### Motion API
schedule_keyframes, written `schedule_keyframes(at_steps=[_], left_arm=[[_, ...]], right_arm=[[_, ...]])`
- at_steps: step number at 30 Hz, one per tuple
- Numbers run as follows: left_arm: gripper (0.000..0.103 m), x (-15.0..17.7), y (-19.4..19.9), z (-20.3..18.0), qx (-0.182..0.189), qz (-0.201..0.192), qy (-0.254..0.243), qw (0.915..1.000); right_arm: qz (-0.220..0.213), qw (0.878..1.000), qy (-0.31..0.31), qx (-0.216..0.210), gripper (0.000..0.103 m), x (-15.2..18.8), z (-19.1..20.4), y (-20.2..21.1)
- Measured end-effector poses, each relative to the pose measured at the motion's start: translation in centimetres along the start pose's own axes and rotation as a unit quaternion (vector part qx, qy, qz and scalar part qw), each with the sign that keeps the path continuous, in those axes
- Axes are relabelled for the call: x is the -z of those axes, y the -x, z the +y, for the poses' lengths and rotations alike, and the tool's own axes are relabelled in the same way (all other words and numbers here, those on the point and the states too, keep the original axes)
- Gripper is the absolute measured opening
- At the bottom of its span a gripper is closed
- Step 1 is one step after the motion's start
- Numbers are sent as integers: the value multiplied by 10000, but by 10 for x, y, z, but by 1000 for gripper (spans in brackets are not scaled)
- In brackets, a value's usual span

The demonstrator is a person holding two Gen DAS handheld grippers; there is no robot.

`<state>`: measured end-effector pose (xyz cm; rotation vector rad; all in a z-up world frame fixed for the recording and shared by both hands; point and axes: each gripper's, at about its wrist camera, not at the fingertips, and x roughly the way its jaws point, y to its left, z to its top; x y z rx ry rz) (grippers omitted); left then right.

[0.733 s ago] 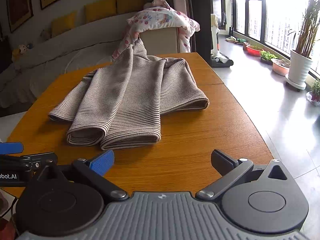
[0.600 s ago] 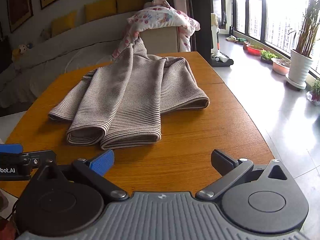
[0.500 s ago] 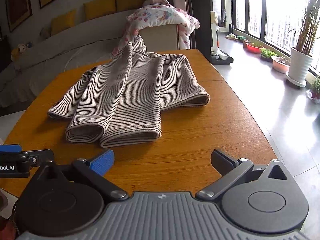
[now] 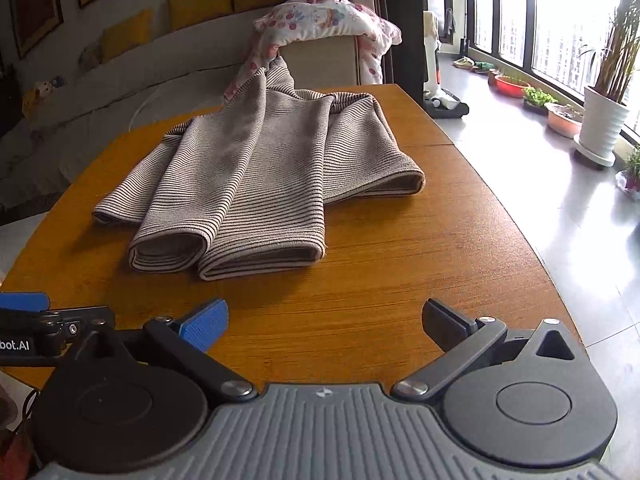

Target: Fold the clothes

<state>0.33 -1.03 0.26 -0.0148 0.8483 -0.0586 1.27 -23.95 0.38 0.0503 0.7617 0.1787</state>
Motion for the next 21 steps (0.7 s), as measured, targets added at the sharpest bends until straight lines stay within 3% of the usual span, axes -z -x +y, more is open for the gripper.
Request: schedule_keyframes(at_steps=[17, 21], left_arm=[[103, 23, 16, 4, 84, 72, 88, 9999], [103, 5, -1, 23, 133, 159, 174, 9996]], right_arm=[[23, 10000, -25, 1, 103, -1, -3, 1], [38, 10000, -29, 7, 103, -2, -3, 0]])
